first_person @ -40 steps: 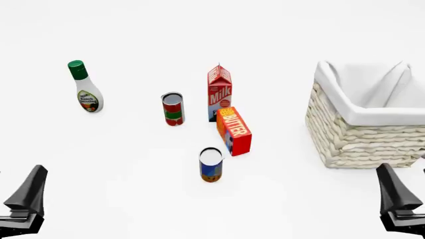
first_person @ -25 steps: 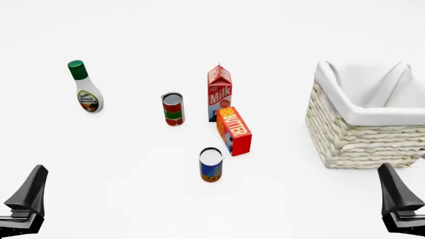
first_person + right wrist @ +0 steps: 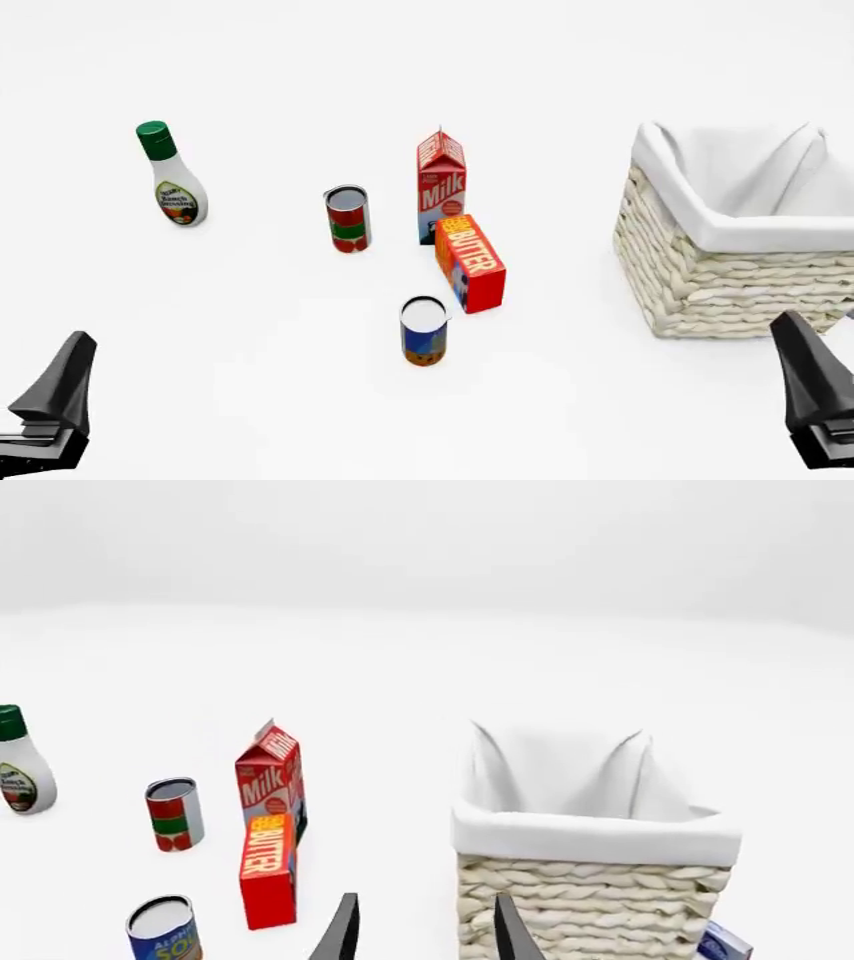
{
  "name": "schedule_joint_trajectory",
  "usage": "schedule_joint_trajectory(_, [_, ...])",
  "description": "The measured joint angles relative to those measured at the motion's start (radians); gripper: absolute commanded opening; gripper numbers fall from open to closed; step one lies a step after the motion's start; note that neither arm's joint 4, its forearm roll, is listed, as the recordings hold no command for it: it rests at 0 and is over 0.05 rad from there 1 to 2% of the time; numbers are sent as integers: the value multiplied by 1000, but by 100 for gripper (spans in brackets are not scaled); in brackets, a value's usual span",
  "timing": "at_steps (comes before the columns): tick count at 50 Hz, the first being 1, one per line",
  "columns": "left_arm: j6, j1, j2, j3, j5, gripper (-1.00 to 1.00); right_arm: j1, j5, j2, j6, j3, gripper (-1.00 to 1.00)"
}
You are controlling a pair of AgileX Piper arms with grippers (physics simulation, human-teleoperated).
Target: Pick the alphabet soup and place it in the basket.
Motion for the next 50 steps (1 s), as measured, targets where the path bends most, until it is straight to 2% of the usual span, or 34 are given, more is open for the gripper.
schedule_joint_trajectory(28, [0, 0, 0, 0, 0, 100, 185, 96, 1, -37, -160, 100])
schedule_joint_trajectory(41, [0, 0, 0, 0, 0, 100, 281, 76, 39, -48, -182, 100])
schedule_joint_trajectory(50, [0, 0, 0, 0, 0, 100, 347, 27, 96, -55, -190, 100])
